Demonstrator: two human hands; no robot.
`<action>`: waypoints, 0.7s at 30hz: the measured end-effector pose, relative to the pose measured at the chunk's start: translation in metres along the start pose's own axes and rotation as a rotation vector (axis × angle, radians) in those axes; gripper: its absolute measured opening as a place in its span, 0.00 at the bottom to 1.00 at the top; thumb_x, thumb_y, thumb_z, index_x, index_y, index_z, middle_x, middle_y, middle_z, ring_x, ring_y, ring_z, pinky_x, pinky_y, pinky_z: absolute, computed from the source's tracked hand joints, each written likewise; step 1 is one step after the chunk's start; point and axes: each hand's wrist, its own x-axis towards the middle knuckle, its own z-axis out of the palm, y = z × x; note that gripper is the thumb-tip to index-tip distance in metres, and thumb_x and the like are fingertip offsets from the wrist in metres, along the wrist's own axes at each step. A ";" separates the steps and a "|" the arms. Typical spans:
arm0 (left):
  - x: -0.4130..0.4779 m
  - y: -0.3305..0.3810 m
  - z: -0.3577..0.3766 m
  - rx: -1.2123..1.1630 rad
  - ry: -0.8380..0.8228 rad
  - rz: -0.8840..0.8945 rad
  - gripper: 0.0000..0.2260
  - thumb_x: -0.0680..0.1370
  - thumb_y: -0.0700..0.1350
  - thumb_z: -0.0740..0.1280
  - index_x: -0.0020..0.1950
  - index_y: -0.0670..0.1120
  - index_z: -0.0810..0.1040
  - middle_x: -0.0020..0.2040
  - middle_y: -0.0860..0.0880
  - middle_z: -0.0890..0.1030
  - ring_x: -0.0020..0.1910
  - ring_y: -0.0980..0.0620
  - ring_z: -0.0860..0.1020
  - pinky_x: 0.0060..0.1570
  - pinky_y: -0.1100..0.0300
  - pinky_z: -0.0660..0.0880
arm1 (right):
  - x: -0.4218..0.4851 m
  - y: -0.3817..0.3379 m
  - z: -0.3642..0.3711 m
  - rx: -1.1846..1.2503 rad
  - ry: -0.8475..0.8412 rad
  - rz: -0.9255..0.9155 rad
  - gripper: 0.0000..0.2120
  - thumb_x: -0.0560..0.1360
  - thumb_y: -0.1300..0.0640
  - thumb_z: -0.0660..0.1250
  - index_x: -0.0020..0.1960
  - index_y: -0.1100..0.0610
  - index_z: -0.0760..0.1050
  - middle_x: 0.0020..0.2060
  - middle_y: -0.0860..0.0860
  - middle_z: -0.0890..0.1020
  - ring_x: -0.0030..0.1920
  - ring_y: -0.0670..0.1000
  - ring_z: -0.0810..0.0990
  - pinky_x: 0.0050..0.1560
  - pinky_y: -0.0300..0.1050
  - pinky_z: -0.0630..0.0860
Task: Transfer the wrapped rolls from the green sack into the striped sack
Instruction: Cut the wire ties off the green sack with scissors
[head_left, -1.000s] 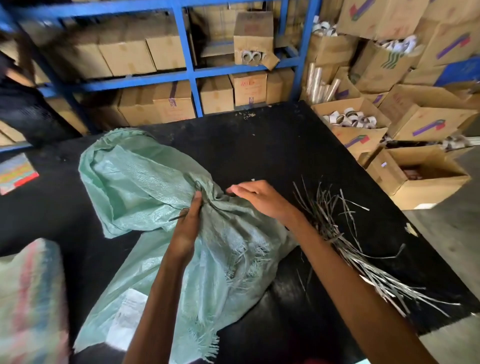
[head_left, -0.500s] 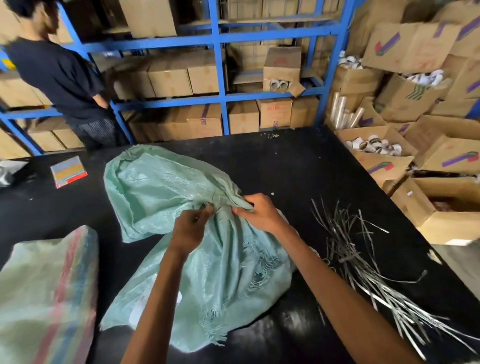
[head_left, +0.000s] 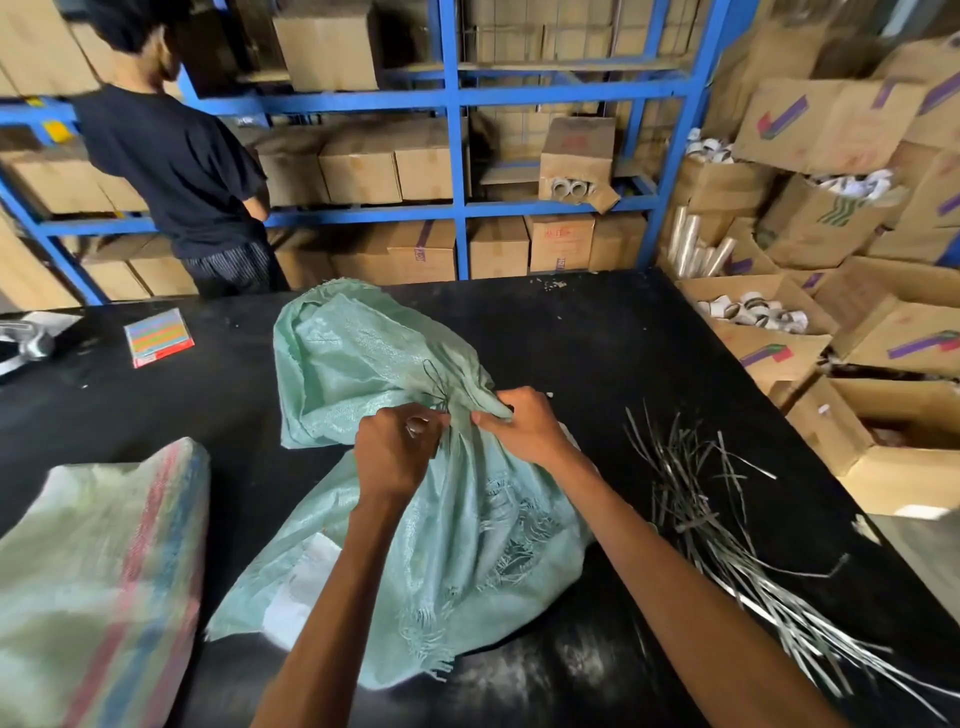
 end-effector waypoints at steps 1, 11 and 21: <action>0.001 0.000 0.001 0.016 0.013 0.008 0.05 0.74 0.52 0.76 0.44 0.52 0.88 0.35 0.52 0.86 0.36 0.56 0.84 0.39 0.60 0.79 | -0.001 0.002 0.000 0.011 -0.006 0.005 0.18 0.73 0.50 0.75 0.34 0.63 0.76 0.27 0.52 0.74 0.30 0.45 0.70 0.31 0.43 0.65; -0.029 0.030 -0.032 -0.114 0.039 0.216 0.03 0.76 0.43 0.73 0.44 0.49 0.85 0.38 0.61 0.84 0.36 0.62 0.82 0.39 0.67 0.77 | 0.014 -0.001 -0.012 -0.020 0.007 0.060 0.17 0.73 0.51 0.75 0.31 0.57 0.75 0.28 0.52 0.73 0.31 0.43 0.70 0.31 0.44 0.63; -0.139 -0.012 0.036 -0.126 -0.421 0.058 0.02 0.73 0.48 0.76 0.44 0.53 0.88 0.36 0.57 0.86 0.34 0.61 0.81 0.37 0.64 0.77 | 0.018 0.016 -0.020 -0.087 -0.033 0.114 0.24 0.72 0.46 0.75 0.31 0.63 0.72 0.27 0.51 0.72 0.30 0.48 0.70 0.32 0.45 0.64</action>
